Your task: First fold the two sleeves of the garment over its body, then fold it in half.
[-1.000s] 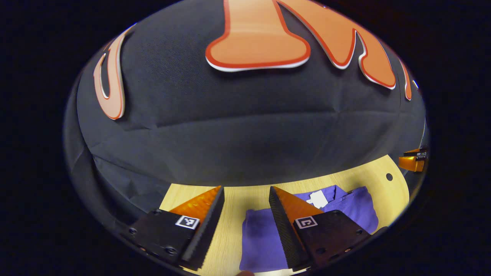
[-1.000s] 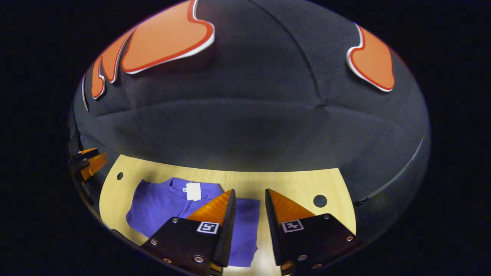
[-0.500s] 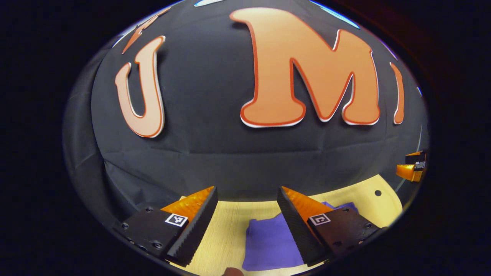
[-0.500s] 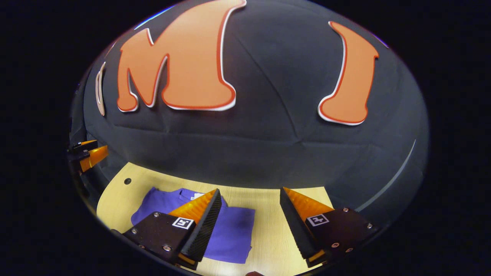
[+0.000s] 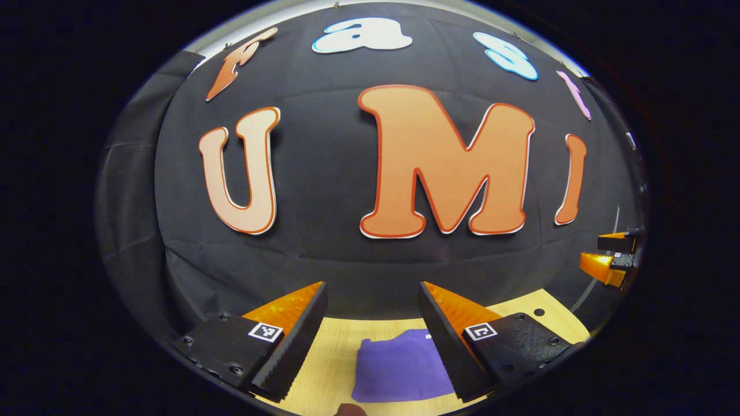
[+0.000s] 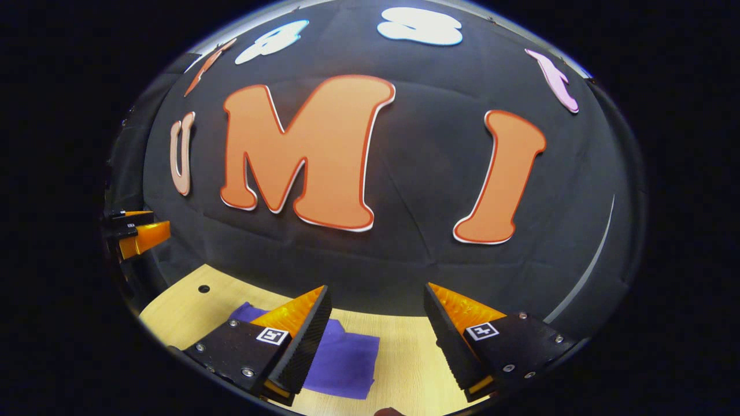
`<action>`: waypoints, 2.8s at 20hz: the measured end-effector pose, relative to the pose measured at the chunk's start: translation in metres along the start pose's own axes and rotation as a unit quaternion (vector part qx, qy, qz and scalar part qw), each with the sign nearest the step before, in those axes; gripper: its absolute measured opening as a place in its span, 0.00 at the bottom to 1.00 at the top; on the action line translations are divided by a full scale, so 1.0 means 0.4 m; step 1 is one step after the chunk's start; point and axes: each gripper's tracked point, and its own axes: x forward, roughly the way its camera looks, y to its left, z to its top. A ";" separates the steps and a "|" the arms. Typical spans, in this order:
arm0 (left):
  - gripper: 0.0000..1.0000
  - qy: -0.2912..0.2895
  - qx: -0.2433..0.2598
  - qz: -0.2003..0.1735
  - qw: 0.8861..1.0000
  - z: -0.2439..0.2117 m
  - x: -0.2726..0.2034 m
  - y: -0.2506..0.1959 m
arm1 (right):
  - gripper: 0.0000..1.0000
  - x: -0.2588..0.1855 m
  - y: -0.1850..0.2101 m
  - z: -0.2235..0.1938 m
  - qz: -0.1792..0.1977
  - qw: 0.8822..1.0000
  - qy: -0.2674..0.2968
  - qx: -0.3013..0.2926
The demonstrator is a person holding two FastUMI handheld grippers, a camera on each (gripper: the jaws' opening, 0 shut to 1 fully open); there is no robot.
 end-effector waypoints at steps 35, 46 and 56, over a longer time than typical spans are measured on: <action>0.98 -0.078 -0.028 0.040 0.996 -0.166 -0.326 -0.017 | 0.95 -0.104 0.076 -0.025 0.023 0.996 -0.084 -0.002; 0.98 -0.087 -0.013 0.054 0.995 -0.189 -0.345 -0.072 | 0.95 -0.097 0.083 -0.034 0.028 0.996 -0.079 -0.001; 0.98 -0.087 -0.001 0.057 0.995 -0.194 -0.364 -0.076 | 0.95 -0.085 0.109 -0.030 0.048 0.996 -0.080 0.004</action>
